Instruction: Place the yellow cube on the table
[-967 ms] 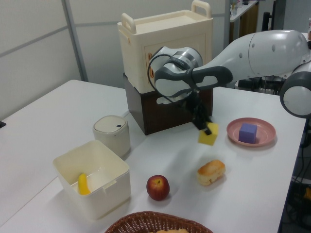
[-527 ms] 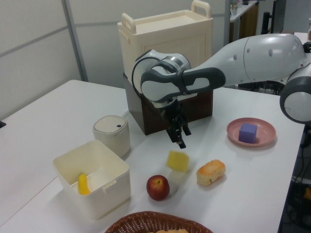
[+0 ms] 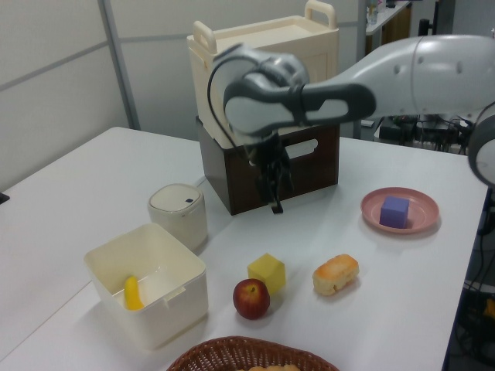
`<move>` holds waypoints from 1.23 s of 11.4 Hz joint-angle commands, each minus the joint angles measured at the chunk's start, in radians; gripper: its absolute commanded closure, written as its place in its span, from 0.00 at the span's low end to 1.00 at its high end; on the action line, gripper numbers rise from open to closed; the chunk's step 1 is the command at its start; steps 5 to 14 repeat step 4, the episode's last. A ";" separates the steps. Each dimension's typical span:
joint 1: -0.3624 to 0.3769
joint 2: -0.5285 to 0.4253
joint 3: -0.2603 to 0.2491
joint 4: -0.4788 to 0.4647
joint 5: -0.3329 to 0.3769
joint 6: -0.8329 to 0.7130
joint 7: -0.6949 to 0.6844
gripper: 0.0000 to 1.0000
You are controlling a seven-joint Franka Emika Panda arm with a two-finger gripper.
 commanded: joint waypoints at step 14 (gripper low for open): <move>-0.001 -0.095 -0.019 -0.019 -0.008 0.056 0.096 0.00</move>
